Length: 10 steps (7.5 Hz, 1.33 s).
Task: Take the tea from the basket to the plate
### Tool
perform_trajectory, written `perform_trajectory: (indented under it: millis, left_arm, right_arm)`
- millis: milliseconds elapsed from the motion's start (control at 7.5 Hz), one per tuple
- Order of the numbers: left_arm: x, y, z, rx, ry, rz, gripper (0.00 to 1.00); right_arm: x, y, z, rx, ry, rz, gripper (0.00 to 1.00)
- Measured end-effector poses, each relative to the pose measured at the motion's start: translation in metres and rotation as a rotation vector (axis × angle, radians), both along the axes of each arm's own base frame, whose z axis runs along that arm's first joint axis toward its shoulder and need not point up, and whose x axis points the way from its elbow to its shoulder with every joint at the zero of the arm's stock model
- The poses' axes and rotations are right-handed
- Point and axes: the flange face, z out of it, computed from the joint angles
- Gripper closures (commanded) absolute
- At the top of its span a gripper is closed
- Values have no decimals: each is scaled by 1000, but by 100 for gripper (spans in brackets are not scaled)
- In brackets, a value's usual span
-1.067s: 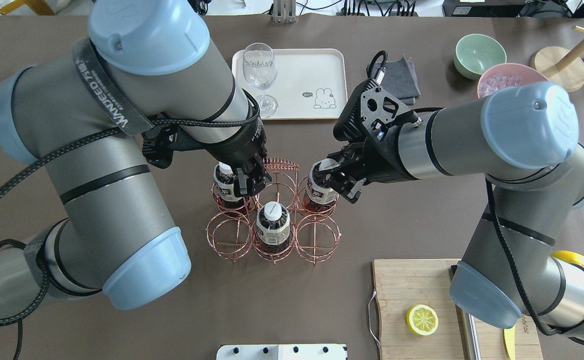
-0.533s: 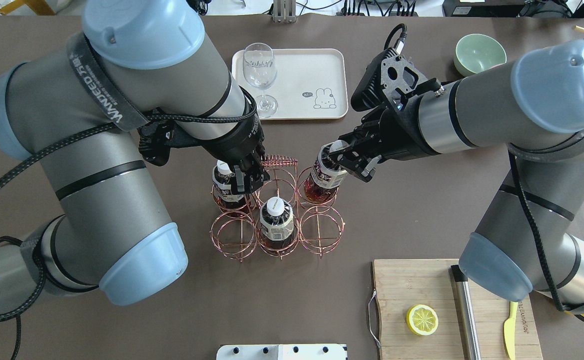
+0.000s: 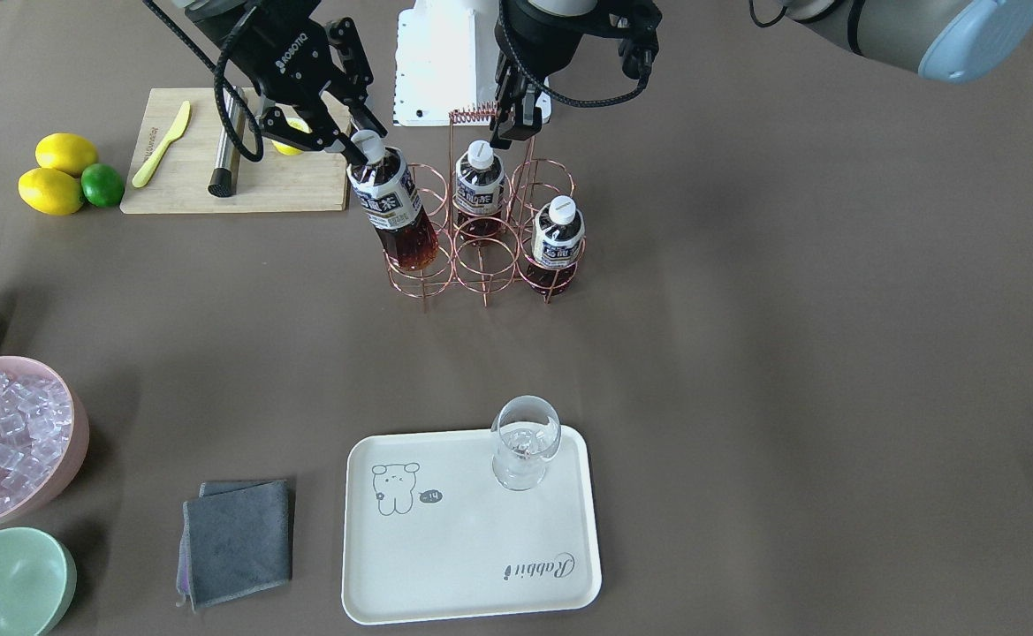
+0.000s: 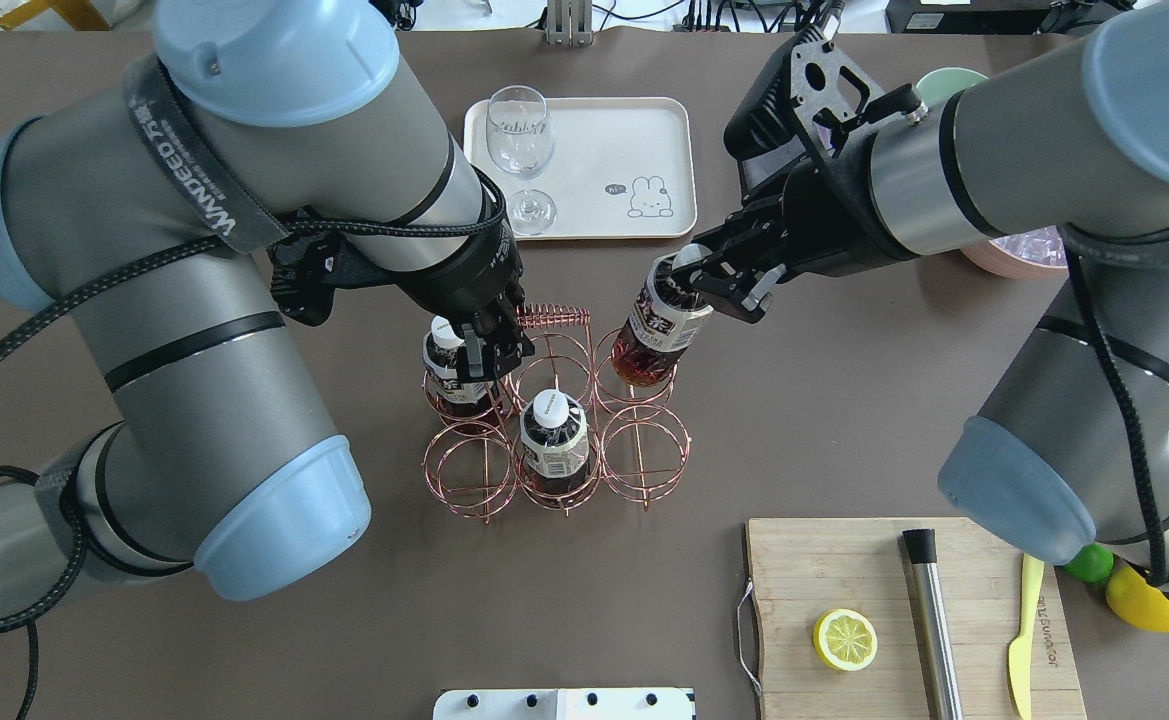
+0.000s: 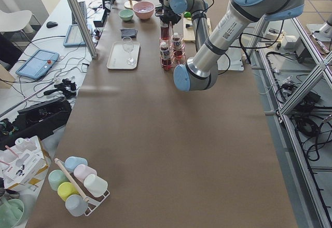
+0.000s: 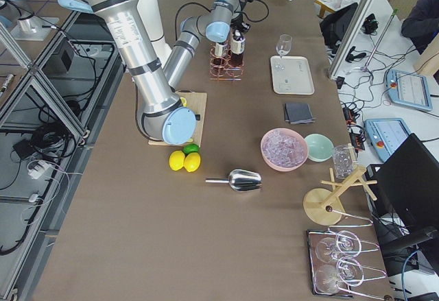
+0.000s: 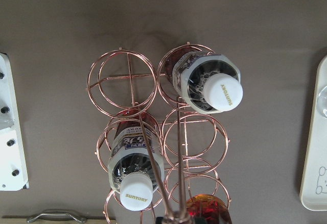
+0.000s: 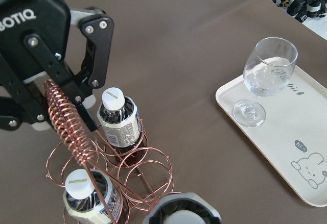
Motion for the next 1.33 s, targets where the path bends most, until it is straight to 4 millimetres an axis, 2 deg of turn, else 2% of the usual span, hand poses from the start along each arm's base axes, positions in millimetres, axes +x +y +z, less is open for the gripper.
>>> perform_trajectory:
  millis: [400,667,800,1067,1333]
  left_arm:
    - [-2,-2,0,0,0,-4,100]
    - [-10,-7,1,-5,5,-9,100]
    - [-25,-13,5,-14,14,-14,100]
    - [-86,-40,21,-30,46,-40,100]
    - [-152,-68,39,-56,69,-80,100]
  right_arm:
    - [48,-35,3,-52,17,53,100]
    - [90,-80,21,-136,51,125,100]
    - [110,-106,33,-188,68,158,100]
    - [136,-156,47,-323,121,212,100]
    - [136,-200,42,-407,160,235,100]
